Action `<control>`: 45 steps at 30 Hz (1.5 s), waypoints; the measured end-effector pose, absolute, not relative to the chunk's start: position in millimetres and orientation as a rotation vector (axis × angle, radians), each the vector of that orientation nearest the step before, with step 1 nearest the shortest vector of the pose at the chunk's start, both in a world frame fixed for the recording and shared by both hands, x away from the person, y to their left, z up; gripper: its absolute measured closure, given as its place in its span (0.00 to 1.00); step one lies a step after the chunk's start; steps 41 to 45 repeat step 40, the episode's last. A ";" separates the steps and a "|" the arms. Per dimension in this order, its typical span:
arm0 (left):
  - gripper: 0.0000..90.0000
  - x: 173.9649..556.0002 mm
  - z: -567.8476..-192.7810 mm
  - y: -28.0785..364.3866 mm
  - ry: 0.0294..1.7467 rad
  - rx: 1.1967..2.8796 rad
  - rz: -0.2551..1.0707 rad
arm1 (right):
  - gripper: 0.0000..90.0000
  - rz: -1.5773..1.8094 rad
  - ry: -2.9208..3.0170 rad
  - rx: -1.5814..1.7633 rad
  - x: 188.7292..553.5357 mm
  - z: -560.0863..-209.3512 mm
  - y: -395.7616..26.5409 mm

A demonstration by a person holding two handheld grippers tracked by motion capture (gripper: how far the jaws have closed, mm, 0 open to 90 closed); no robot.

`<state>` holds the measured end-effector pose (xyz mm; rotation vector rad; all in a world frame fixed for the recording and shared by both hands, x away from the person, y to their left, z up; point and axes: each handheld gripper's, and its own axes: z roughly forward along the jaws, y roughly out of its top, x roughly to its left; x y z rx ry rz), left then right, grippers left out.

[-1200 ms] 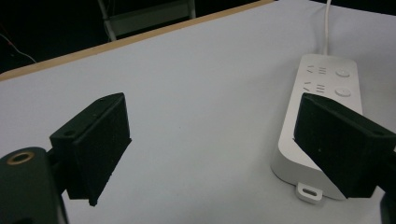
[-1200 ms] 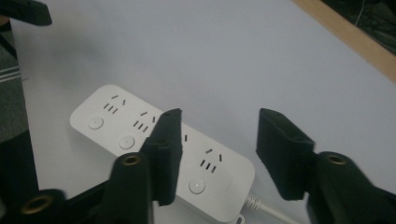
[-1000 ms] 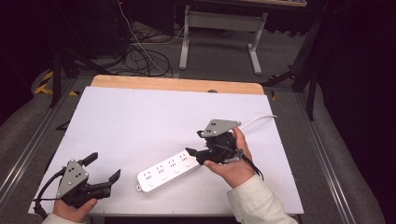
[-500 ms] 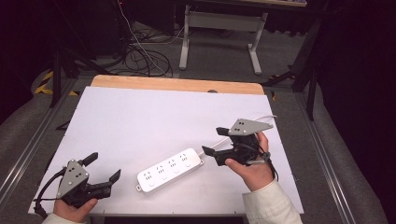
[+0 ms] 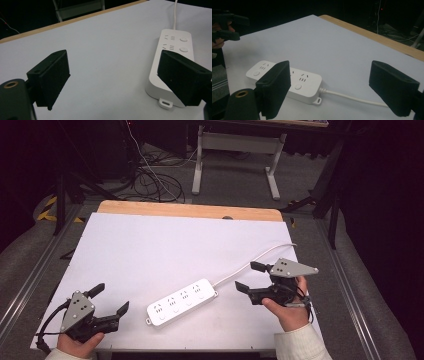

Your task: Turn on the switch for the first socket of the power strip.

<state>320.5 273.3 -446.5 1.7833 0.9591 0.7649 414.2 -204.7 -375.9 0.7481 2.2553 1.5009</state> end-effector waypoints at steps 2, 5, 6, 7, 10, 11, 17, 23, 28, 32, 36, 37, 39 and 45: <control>0.13 320.6 -446.2 273.7 0.956 1.785 0.771 | 0.19 1.510 2.243 0.761 412.5 -380.9 -211.8; 0.13 320.0 -446.0 274.0 0.962 1.781 0.766 | 0.18 1.513 2.235 0.771 410.0 -389.7 -222.0; 0.13 320.0 -446.0 274.0 0.963 1.778 0.762 | 0.17 1.513 2.237 0.778 409.3 -393.0 -225.0; 0.13 320.0 -445.9 274.2 0.963 1.780 0.762 | 0.16 1.514 2.244 0.780 408.9 -396.6 -227.9; 0.13 319.9 -445.8 274.1 0.965 1.778 0.761 | 0.15 1.518 2.245 0.802 407.7 -406.8 -235.0; 0.13 319.8 -445.7 274.0 0.964 1.779 0.761 | 0.15 1.516 2.246 0.804 407.3 -410.4 -237.4; 0.13 319.6 -445.1 274.1 0.966 1.780 0.763 | 0.14 1.526 2.229 0.819 403.3 -428.7 -250.1; 0.13 318.6 -443.6 274.6 0.957 1.797 0.787 | 0.13 1.519 2.233 0.815 399.8 -443.1 -257.9; 0.13 318.4 -442.9 276.8 0.955 1.802 0.807 | 0.12 1.494 2.243 0.821 396.6 -456.0 -262.8; 0.13 318.5 -442.5 277.7 0.958 1.803 0.808 | 0.12 1.464 2.271 0.862 395.0 -470.0 -267.1; 0.13 319.3 -442.1 279.3 0.975 1.791 0.766 | 0.12 1.448 2.293 0.878 393.7 -476.6 -270.6; 0.13 319.7 -442.0 279.6 0.982 1.791 0.761 | 0.12 1.456 2.288 0.885 393.6 -476.8 -271.6; 0.13 320.2 -442.3 279.7 0.987 1.795 0.753 | 0.12 1.461 2.284 0.882 393.7 -476.7 -272.5; 0.13 320.4 -442.2 280.0 0.986 1.807 0.761 | 0.12 1.460 2.288 0.873 394.0 -477.0 -272.6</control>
